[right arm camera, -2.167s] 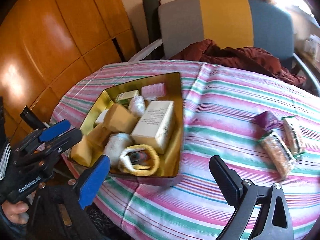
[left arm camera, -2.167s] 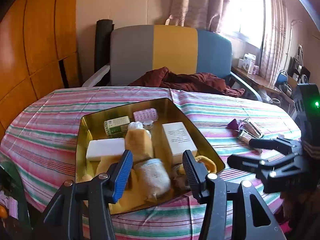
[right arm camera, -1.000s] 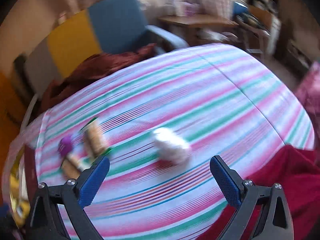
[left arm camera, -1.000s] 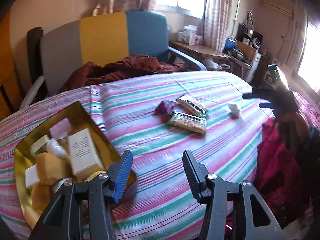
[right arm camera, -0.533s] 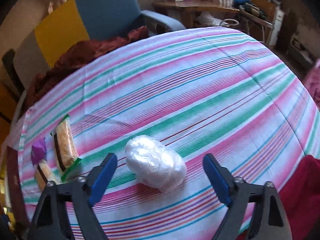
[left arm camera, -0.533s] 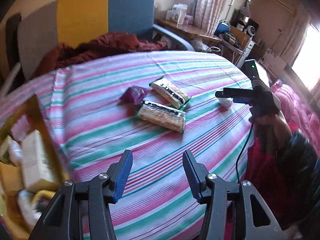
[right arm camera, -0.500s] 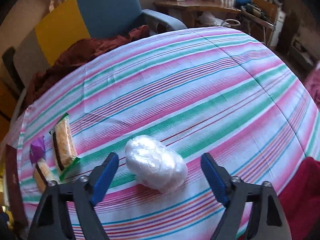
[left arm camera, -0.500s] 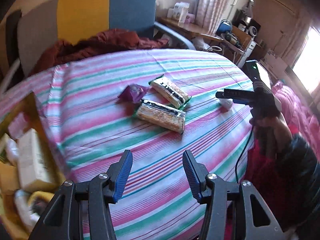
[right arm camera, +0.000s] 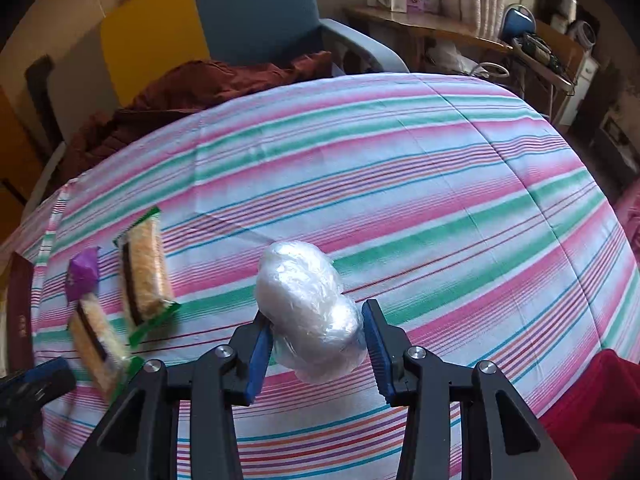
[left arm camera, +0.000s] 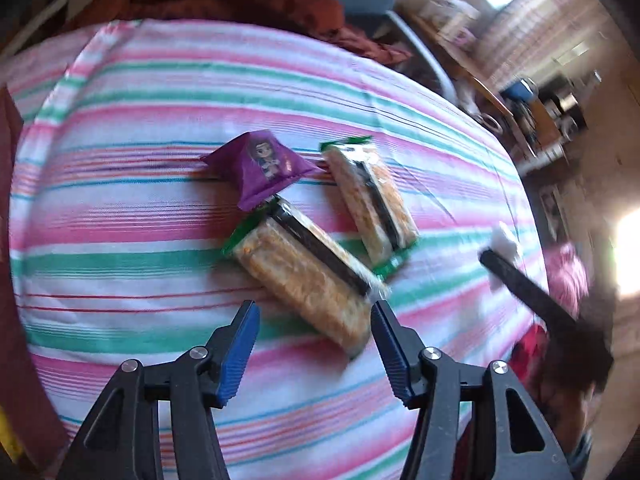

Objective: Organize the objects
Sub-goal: 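Grasp the white plastic-wrapped ball with right while left grasps a cracker packet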

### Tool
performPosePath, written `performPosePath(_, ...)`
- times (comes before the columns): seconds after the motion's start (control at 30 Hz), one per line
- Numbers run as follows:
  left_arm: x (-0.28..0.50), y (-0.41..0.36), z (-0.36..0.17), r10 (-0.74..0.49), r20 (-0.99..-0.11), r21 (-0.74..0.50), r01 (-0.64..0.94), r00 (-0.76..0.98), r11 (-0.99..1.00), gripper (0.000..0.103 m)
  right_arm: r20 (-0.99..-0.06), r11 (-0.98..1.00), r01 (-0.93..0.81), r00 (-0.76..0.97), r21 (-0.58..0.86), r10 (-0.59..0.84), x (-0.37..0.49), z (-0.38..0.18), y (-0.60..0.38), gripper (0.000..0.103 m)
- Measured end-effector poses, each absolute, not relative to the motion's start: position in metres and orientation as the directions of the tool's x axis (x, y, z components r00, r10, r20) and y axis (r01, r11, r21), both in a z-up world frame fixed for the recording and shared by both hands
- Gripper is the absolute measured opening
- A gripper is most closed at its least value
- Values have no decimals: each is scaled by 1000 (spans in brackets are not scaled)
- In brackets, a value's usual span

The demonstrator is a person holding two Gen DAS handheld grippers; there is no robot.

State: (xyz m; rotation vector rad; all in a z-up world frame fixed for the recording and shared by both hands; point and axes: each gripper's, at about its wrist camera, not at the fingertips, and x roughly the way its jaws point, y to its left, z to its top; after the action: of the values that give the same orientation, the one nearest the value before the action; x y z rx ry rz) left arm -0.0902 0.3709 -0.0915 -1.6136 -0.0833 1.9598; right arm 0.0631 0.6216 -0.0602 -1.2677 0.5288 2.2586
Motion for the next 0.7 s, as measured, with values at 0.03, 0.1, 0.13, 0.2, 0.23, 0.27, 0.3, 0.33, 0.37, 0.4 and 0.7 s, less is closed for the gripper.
performPosePath(0.03, -94, 373, -95, 470, -878, -407, -377, -93, -832, 60, -864, -807, -582, -453, 99, 220, 63, -58, 622, 44)
performPosePath(0.1, -99, 376, -101, 464, -881, -408, -340, -97, -847, 60, -862, -816, -569, -462, 106, 210, 60, -57, 619, 44)
performPosePath(0.13, -101, 377, -101, 464, -880, -411, -322, -106, -853, 62, -863, -821, -560, -464, 110, 201, 59, -57, 616, 44)
performPosePath(0.2, -103, 381, -99, 461, -877, -402, -316, -137, -859, 65, -866, -831, -545, -464, 112, 187, 55, -59, 612, 44)
performPosePath(0.23, -104, 385, -99, 449, -881, -390, -310, -146, -867, 65, -867, -834, -541, -463, 113, 182, 54, -60, 611, 44)
performPosePath(0.27, -105, 387, -100, 446, -882, -388, -303, -151, -870, 65, -869, -836, -536, -463, 117, 175, 53, -61, 610, 44)
performPosePath(0.3, -106, 390, -100, 441, -884, -382, -302, -158, -874, 65, -870, -838, -533, -463, 121, 169, 52, -62, 609, 44)
performPosePath(0.33, -106, 395, -100, 420, -891, -356, -314, -169, -880, 66, -871, -839, -531, -462, 121, 166, 52, -62, 609, 44)
performPosePath(0.37, -107, 398, -100, 409, -895, -339, -325, -178, -883, 66, -872, -840, -528, -461, 122, 163, 51, -63, 609, 44)
performPosePath(0.4, -107, 402, -99, 394, -900, -316, -340, -189, -886, 66, -873, -843, -524, -461, 122, 160, 51, -63, 608, 44)
performPosePath(0.7, -91, 413, -102, 323, -913, -149, -531, -251, -834, 66, -897, -864, -495, -419, 92, 144, 46, -74, 600, 44)
